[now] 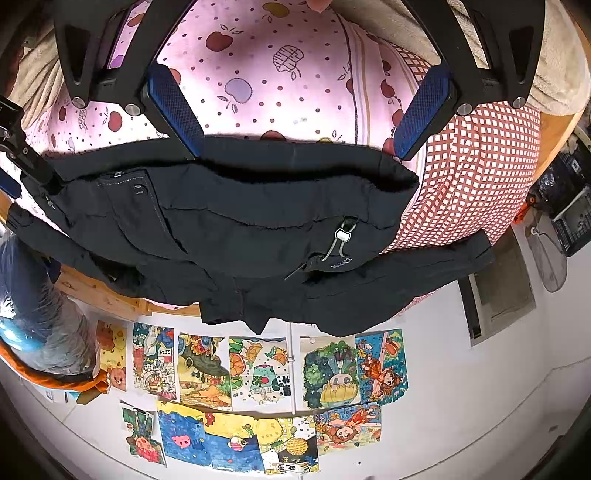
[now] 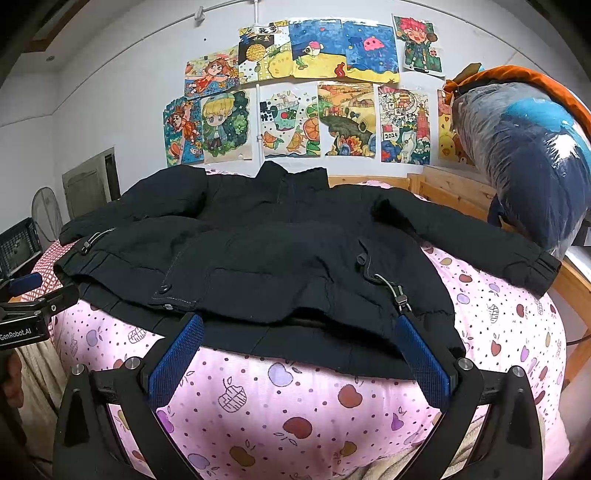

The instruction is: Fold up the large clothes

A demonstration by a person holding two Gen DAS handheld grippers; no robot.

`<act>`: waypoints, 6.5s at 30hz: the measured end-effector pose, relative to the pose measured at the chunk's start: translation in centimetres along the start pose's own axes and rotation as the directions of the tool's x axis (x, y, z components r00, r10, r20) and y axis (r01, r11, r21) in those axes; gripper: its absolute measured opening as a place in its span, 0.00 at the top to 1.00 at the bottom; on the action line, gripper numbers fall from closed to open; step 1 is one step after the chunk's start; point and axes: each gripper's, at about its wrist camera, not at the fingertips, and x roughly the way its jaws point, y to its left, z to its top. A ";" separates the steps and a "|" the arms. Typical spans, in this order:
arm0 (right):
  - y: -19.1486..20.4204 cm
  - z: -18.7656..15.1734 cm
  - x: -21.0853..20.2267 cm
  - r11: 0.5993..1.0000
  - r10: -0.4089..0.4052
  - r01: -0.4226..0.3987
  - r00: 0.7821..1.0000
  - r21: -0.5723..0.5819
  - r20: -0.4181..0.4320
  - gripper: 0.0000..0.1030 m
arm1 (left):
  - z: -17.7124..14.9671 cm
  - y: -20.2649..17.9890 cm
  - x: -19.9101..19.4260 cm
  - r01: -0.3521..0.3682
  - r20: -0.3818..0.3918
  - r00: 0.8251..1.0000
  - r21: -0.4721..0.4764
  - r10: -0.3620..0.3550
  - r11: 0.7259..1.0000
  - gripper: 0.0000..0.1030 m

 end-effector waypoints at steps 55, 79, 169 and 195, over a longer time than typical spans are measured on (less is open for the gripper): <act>-0.8 1.0 0.0 0.999 -0.041 0.040 0.999 -0.010 -0.017 0.01 | 2.1 -2.7 -0.4 0.041 0.023 0.999 0.083 -0.043 0.996 0.00; -13.7 8.7 6.7 0.943 -0.258 0.262 0.965 0.204 -0.045 0.01 | 17.3 -15.2 12.2 0.232 -0.023 0.971 0.346 -0.239 0.909 0.00; -3.9 13.0 23.7 0.946 0.208 -0.261 0.944 -0.194 -0.258 0.28 | 16.5 -0.2 33.4 0.481 -0.317 0.692 -0.469 -0.649 0.741 0.29; -3.0 17.0 46.7 0.981 0.007 -0.103 0.868 -0.166 -0.497 0.27 | 21.1 -2.8 38.8 0.170 -0.413 0.895 -0.035 -0.169 0.985 0.91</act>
